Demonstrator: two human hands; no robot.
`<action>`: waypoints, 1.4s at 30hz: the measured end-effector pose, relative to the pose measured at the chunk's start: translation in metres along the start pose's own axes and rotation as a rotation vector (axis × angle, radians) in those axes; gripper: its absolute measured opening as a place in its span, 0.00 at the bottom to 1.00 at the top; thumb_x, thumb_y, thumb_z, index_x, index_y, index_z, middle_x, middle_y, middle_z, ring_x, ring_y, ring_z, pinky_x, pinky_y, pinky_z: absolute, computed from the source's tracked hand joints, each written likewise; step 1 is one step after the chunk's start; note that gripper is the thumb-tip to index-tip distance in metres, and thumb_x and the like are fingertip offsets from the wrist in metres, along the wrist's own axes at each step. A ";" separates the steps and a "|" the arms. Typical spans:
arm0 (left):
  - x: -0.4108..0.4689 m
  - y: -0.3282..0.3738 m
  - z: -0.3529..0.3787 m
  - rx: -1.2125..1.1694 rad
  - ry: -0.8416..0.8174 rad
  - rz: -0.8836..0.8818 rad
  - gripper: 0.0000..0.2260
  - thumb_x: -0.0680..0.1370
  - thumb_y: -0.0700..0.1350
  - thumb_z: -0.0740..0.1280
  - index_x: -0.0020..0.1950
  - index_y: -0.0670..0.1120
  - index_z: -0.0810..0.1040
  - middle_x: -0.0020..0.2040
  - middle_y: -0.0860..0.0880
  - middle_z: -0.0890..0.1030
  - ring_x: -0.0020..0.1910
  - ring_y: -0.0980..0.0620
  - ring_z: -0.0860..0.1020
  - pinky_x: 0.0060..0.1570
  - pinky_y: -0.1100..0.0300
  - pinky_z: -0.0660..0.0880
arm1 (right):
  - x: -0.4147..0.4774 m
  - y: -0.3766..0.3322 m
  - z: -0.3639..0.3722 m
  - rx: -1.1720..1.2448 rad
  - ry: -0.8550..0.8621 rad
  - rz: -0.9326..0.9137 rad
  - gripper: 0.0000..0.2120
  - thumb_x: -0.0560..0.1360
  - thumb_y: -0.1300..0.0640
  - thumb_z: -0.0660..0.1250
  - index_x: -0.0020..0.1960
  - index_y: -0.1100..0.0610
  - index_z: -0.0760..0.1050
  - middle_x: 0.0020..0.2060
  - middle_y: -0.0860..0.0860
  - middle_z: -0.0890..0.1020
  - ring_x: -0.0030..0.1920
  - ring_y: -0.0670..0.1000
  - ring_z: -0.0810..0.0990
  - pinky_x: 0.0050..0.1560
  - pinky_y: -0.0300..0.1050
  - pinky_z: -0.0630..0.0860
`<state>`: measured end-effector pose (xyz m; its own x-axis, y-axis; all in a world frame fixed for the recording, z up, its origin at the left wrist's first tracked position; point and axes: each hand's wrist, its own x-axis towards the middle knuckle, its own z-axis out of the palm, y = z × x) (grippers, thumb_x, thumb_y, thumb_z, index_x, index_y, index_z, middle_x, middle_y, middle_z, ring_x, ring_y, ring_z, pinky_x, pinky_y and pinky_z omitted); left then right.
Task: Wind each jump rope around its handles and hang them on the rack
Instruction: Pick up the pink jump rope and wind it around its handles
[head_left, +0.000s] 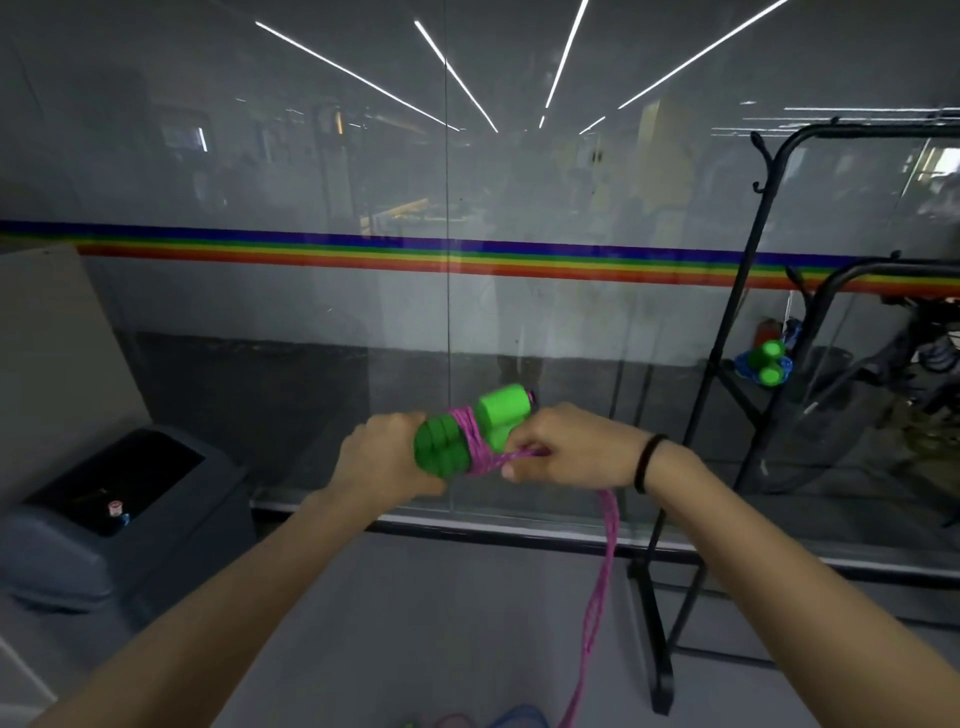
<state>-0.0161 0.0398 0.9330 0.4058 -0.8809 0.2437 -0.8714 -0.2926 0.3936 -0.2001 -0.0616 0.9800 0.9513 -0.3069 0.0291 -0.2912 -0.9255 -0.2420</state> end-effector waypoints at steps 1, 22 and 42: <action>-0.001 -0.001 0.000 0.128 -0.065 0.083 0.19 0.60 0.51 0.73 0.49 0.52 0.78 0.45 0.48 0.83 0.46 0.45 0.81 0.43 0.57 0.76 | 0.000 -0.001 -0.006 -0.009 -0.015 -0.003 0.14 0.75 0.47 0.64 0.42 0.58 0.78 0.29 0.48 0.74 0.32 0.46 0.71 0.37 0.42 0.66; 0.012 -0.001 0.022 -0.650 0.145 -0.085 0.18 0.53 0.52 0.77 0.38 0.49 0.78 0.32 0.54 0.80 0.31 0.56 0.76 0.35 0.62 0.72 | 0.003 0.023 0.046 0.761 0.068 0.208 0.17 0.80 0.52 0.54 0.36 0.54 0.71 0.19 0.43 0.67 0.20 0.40 0.63 0.25 0.30 0.61; -0.007 0.003 0.002 -0.718 -0.368 0.375 0.24 0.61 0.30 0.74 0.54 0.44 0.78 0.43 0.53 0.81 0.41 0.59 0.77 0.42 0.62 0.76 | 0.006 0.041 -0.007 0.741 0.201 -0.018 0.05 0.71 0.63 0.69 0.38 0.55 0.77 0.29 0.46 0.81 0.31 0.40 0.78 0.39 0.39 0.73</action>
<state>-0.0221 0.0445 0.9309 -0.0934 -0.9719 0.2162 -0.4965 0.2337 0.8360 -0.2074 -0.1028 0.9773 0.8980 -0.3930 0.1976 -0.0643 -0.5617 -0.8248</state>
